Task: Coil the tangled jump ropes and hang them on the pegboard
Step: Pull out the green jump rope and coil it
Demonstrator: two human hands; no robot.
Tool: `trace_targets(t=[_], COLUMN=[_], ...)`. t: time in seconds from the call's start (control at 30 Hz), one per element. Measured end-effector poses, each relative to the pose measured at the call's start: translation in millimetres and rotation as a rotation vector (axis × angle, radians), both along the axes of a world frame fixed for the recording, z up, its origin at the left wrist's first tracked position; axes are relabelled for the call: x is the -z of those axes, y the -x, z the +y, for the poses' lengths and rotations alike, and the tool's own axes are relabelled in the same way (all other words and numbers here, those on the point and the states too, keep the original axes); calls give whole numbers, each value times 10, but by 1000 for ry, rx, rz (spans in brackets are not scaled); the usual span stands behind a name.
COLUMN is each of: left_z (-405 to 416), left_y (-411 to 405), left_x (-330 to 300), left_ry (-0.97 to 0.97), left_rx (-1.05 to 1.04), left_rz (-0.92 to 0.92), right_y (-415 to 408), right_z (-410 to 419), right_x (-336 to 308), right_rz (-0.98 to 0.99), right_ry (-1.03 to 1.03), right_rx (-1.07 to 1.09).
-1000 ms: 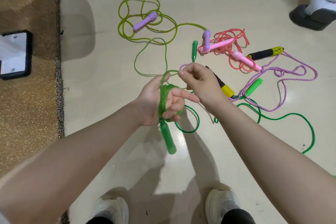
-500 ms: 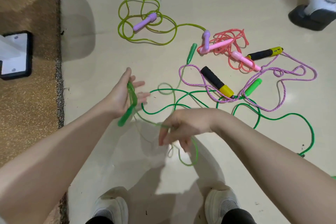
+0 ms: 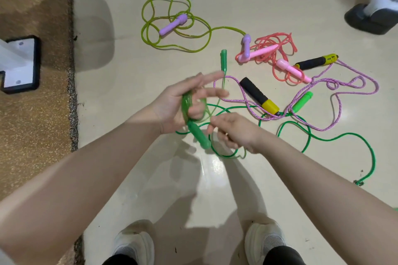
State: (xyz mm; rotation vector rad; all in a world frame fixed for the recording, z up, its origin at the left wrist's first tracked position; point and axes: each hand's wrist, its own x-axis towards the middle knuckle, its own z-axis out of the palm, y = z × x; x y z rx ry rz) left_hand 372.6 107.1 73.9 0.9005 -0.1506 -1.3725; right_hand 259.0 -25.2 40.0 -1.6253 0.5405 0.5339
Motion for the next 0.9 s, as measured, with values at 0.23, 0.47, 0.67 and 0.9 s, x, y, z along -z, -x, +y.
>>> trace_targets(t=[0.23, 0.47, 0.67, 0.9], left_z=[203, 323, 186, 176], left_y=[-63, -37, -86, -280], left_x=[306, 138, 142, 215], left_ry=[-418, -373, 301, -229], left_rx=[-67, 340, 419, -394], left_rz=[-321, -179, 142, 30], right_y=[-173, -367, -245, -53], right_z=[203, -34, 61, 362], right_x=[-466, -503, -121, -200], right_rz=[119, -357, -294, 267], right_ry=[109, 149, 69, -48], right_rx=[-690, 21, 78, -585])
